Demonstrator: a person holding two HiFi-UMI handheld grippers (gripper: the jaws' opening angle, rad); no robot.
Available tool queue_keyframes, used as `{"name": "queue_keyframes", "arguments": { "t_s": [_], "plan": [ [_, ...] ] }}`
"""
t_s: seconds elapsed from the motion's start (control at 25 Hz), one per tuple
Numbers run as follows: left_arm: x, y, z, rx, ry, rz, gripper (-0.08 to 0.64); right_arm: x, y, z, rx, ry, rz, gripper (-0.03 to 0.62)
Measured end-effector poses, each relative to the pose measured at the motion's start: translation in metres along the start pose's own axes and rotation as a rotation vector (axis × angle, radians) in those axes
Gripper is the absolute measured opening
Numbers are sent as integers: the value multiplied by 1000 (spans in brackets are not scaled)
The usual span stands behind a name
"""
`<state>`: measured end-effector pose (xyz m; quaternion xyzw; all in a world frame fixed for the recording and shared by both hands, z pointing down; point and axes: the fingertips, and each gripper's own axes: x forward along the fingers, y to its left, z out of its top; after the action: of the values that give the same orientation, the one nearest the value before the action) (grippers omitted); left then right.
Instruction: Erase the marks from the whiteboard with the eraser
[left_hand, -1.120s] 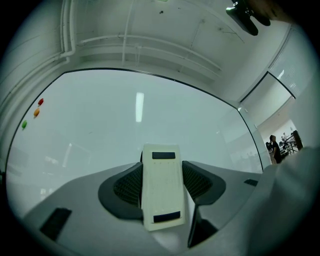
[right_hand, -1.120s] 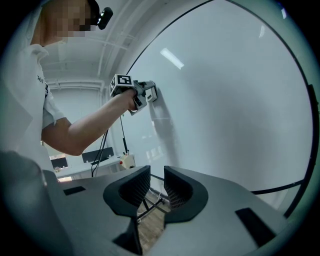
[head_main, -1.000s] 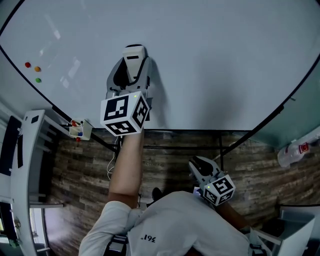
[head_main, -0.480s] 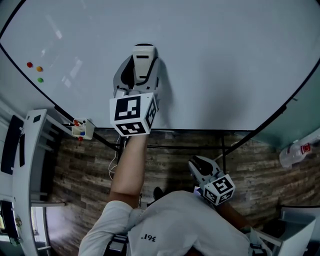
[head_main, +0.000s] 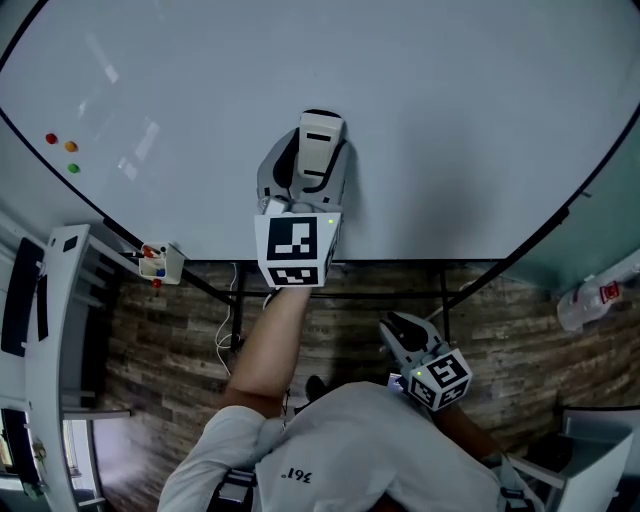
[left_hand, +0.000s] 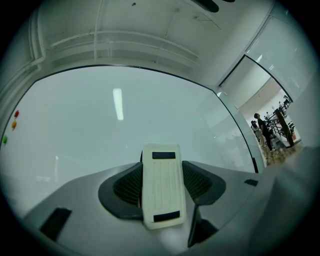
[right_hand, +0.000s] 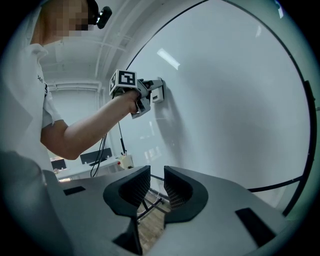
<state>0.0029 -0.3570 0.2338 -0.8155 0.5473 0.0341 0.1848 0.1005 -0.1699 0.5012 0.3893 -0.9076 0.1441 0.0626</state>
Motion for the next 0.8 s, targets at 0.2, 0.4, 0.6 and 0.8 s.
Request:
{"name": "queue_keyframes", "arguments": {
  "t_s": [0.2,0.4,0.6,0.8],
  "plan": [
    [0,-13,-18,4,18,-31,255,3,0,-1,4,4,-1,98],
    [-1,-22,-37,4,51,-54,255,5,0,-3,9,7,-5,98],
    [-5,-28,-46,-6,71,-69,255,2,2,-3,8,8,-6,98],
    [-8,-32,-46,-20,80,-99,255,1,5,-2,7,3,-6,98]
  ]
}}
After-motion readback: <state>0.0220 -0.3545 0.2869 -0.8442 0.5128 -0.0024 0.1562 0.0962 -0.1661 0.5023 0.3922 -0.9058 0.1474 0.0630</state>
